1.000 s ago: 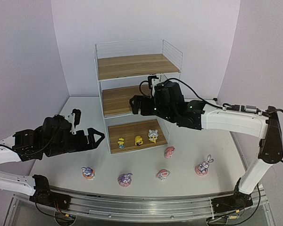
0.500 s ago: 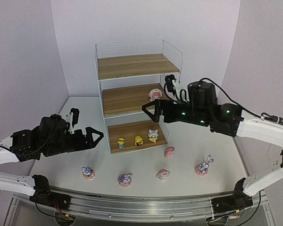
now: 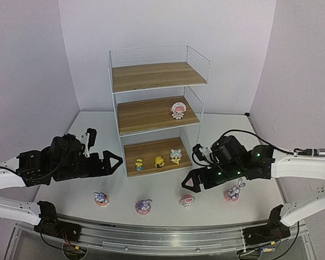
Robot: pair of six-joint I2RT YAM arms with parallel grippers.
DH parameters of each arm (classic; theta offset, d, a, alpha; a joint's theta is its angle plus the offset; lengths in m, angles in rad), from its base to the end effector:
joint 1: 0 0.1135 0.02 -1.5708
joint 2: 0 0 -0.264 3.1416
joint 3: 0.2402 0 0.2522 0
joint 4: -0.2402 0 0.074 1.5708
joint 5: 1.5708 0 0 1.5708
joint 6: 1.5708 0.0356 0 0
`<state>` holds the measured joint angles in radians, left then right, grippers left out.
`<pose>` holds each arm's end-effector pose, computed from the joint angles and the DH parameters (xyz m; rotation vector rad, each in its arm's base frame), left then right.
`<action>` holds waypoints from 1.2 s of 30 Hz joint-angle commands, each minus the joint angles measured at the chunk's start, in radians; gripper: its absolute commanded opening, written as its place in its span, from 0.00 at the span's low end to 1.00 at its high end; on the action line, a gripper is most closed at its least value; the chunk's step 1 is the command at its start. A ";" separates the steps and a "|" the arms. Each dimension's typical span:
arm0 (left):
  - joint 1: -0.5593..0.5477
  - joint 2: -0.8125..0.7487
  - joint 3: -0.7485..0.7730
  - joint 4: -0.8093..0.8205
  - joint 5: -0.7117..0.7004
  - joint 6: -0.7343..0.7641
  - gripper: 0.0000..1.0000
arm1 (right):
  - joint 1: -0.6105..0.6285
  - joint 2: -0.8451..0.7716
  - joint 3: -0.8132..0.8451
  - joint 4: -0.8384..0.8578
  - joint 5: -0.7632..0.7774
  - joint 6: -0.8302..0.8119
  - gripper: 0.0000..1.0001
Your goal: Place and organize the plastic toys onto the shelf
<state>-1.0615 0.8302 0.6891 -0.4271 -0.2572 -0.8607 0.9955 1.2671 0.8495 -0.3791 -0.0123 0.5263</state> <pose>0.0977 -0.1564 0.2750 0.0665 2.2412 -0.8392 0.1443 0.2233 0.2425 -0.5863 2.4264 0.7127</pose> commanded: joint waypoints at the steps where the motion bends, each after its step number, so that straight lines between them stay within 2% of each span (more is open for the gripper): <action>1: -0.002 0.022 -0.006 0.044 0.012 0.019 1.00 | 0.006 0.093 0.002 -0.008 0.057 0.083 0.97; 5: -0.002 0.026 -0.019 0.056 0.016 0.021 1.00 | 0.038 0.216 0.028 0.001 0.031 0.039 0.93; 8: -0.002 0.024 -0.029 0.073 0.029 0.042 1.00 | 0.098 0.279 0.045 0.000 0.001 -0.165 0.95; 14: -0.002 0.029 -0.040 0.087 0.045 0.052 1.00 | 0.118 0.346 0.072 0.009 0.170 -0.382 0.98; 19: -0.002 0.026 -0.049 0.094 0.051 0.052 1.00 | 0.119 0.405 0.085 0.006 0.219 -0.503 0.98; 22: -0.002 0.024 -0.049 0.094 0.055 0.056 1.00 | 0.119 0.403 0.093 0.006 0.125 -0.593 0.97; 25: -0.001 0.028 -0.048 0.094 0.060 0.062 1.00 | 0.120 0.389 0.099 0.003 0.096 -0.624 0.95; 32: -0.002 0.040 -0.040 0.101 0.064 0.071 1.00 | 0.120 0.424 0.122 -0.027 0.117 -0.641 0.81; 36: -0.002 0.049 -0.034 0.104 0.065 0.075 1.00 | 0.120 0.440 0.132 -0.040 0.110 -0.643 0.61</action>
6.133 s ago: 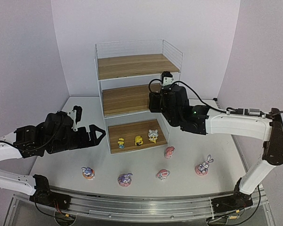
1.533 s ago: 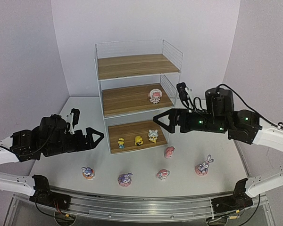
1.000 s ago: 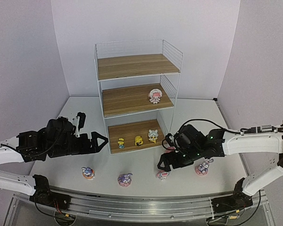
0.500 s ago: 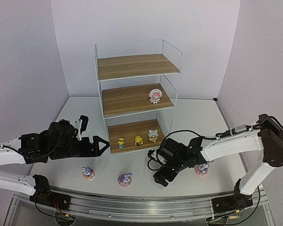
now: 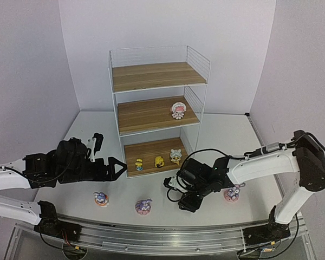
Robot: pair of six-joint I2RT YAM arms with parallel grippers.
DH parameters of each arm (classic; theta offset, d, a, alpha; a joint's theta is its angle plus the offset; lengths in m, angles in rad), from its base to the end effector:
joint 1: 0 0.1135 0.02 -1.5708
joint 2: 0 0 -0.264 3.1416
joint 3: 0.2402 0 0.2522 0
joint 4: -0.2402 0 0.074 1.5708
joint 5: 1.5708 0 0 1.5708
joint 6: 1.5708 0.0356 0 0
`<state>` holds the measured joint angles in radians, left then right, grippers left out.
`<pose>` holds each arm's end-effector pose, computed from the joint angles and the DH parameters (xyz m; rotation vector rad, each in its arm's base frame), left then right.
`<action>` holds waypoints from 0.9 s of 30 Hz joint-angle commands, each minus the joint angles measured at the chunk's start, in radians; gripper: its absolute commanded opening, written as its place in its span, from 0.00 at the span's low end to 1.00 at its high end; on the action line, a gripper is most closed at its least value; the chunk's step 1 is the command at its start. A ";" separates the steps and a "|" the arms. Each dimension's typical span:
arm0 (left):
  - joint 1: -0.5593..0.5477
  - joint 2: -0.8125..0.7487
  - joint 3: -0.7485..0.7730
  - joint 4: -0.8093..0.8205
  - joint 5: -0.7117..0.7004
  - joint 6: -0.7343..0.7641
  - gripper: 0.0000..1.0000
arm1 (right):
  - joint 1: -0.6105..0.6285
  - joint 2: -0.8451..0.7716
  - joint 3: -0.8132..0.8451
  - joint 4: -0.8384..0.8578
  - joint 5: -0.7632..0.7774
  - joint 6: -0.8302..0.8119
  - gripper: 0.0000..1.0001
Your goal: Place and organize the plastic toys onto the shelf
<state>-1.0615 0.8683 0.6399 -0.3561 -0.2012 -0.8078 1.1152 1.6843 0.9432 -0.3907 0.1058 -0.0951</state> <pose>0.1000 -0.1645 0.2579 0.1650 2.2664 -0.8449 0.1431 0.2836 0.1557 -1.5113 2.2410 0.1695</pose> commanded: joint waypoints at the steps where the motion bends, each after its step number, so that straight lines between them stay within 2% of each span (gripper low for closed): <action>1: -0.002 0.013 0.015 0.034 0.010 0.022 1.00 | 0.000 0.024 0.040 -0.030 -0.009 -0.024 0.55; 3: -0.001 0.018 0.017 0.035 0.012 0.024 1.00 | 0.000 0.027 0.042 -0.038 -0.001 -0.030 0.42; 11: -0.002 0.023 0.023 0.044 0.024 0.029 1.00 | 0.001 0.030 0.058 -0.070 -0.013 -0.028 0.15; 15: -0.002 0.020 0.023 0.082 0.098 0.065 1.00 | 0.000 -0.034 0.069 -0.075 -0.127 -0.055 0.06; 18: -0.002 0.021 -0.006 0.205 0.328 0.144 1.00 | 0.001 -0.131 0.086 -0.076 -0.267 -0.104 0.04; 22: -0.002 0.078 -0.061 0.469 0.677 0.213 1.00 | 0.004 -0.254 0.134 -0.073 -0.529 -0.174 0.03; 27: -0.002 0.222 -0.048 0.668 0.928 0.219 0.99 | 0.006 -0.333 0.210 -0.066 -0.745 -0.254 0.01</action>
<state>-1.0615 1.0016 0.5812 0.0599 0.4241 -0.6344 1.1163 1.4188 1.0729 -0.4734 -0.3628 -0.2561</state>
